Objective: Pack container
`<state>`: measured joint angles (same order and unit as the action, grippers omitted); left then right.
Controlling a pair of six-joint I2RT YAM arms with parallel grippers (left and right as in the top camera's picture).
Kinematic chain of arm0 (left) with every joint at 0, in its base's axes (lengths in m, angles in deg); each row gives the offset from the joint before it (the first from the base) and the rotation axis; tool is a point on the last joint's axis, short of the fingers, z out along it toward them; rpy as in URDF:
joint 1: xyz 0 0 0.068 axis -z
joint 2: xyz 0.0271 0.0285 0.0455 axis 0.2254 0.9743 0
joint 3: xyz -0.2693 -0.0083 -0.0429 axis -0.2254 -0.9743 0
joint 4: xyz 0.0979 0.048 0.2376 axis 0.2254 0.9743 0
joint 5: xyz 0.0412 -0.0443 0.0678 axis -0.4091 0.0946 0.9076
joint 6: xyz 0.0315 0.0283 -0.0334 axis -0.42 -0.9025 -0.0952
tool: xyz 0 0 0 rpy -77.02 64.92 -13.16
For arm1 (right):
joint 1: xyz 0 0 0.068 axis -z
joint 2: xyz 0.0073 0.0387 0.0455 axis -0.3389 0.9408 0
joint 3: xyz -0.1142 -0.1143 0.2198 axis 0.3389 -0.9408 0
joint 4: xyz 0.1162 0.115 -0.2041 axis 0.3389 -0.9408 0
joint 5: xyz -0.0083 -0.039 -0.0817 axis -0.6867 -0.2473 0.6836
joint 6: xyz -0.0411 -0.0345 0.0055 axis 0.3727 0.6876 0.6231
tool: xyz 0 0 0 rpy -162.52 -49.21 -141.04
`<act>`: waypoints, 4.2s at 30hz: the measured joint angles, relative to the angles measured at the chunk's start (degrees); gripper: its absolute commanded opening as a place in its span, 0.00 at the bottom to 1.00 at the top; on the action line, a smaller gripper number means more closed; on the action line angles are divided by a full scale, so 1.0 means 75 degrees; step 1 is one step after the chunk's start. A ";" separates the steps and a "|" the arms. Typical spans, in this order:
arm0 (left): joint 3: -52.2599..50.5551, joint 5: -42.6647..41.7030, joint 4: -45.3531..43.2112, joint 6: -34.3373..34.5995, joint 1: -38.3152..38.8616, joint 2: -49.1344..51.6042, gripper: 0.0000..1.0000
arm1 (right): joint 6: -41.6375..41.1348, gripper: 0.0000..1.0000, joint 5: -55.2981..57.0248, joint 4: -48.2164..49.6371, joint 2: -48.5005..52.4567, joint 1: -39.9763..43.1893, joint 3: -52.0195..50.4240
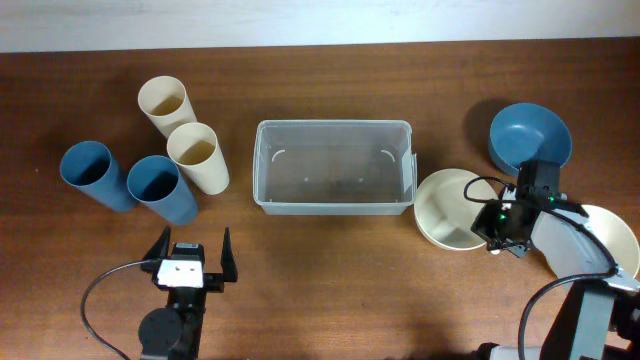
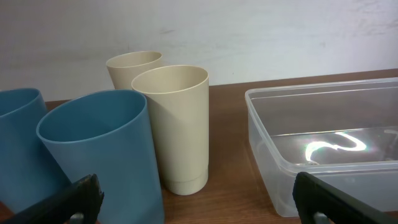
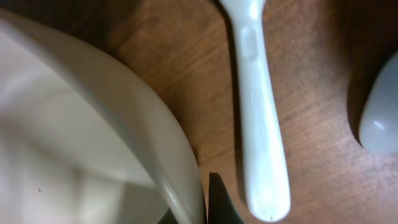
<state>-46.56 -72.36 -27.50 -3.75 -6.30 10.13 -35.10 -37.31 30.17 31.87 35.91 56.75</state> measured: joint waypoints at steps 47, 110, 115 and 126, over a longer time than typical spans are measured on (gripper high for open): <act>0.0000 0.0000 0.0000 0.0000 0.0000 0.0000 0.99 | 0.1154 0.04 -0.3063 -0.2101 0.0015 -0.1145 0.4663; 0.0000 0.0000 0.0000 0.0000 0.0000 0.0000 1.00 | 0.1215 0.38 -0.2500 -0.1451 0.2804 -0.4430 0.5560; 0.0000 0.0000 0.0000 0.0000 0.0000 0.0000 0.99 | 0.1378 0.41 -0.2189 -0.1454 0.2760 -0.5094 0.5587; 0.0000 0.0000 0.0000 0.0000 0.0000 0.0000 1.00 | 0.1338 0.43 -0.1262 -0.1478 0.2792 -0.5490 0.5587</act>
<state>-46.56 -72.36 -27.50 -3.75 -6.30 10.13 -25.07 -46.78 19.09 52.81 -5.27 98.65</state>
